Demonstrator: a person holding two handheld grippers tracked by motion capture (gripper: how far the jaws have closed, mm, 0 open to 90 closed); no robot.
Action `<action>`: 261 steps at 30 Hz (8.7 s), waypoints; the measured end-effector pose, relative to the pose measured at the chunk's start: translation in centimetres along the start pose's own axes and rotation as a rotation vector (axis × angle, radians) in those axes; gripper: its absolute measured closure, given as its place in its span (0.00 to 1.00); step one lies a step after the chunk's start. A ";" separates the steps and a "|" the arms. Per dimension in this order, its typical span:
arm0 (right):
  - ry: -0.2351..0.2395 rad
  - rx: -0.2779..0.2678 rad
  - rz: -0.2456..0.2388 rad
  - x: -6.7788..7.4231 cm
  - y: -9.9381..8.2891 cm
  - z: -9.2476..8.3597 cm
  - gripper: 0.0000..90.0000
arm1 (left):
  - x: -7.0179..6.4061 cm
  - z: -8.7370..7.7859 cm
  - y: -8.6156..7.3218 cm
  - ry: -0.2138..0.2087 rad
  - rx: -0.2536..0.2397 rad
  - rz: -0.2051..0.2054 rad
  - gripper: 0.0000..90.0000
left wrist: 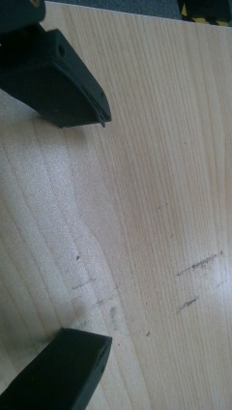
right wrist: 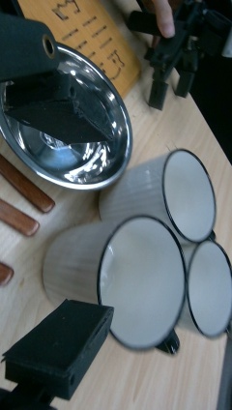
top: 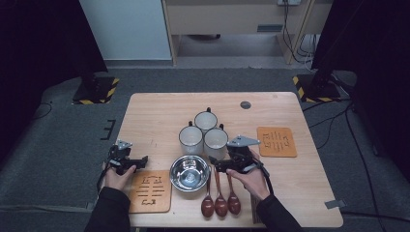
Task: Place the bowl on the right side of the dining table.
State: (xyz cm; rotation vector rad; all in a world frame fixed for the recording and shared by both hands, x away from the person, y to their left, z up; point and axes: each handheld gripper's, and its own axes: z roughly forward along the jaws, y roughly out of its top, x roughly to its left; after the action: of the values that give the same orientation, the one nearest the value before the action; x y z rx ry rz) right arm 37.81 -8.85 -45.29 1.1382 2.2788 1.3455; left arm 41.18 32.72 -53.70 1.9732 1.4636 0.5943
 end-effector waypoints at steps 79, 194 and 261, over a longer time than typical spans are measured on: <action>-0.059 0.200 -0.081 4.7 -1.2 7.0 0.89 | 0.1 0.0 0.0 -0.005 0.000 0.005 0.00; -0.266 -0.207 0.142 -9.7 2.8 -8.7 0.93 | 0.1 0.0 0.0 -0.005 0.000 0.005 0.00; -0.495 -0.071 0.388 -22.2 -2.9 -5.9 0.93 | 0.1 0.0 0.0 -0.007 0.000 0.007 0.00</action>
State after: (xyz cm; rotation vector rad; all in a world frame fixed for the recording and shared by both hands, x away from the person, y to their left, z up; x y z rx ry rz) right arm 47.66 -29.65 -48.05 1.7244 1.7046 1.0866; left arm 41.26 32.80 -53.70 1.9790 1.4529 0.5895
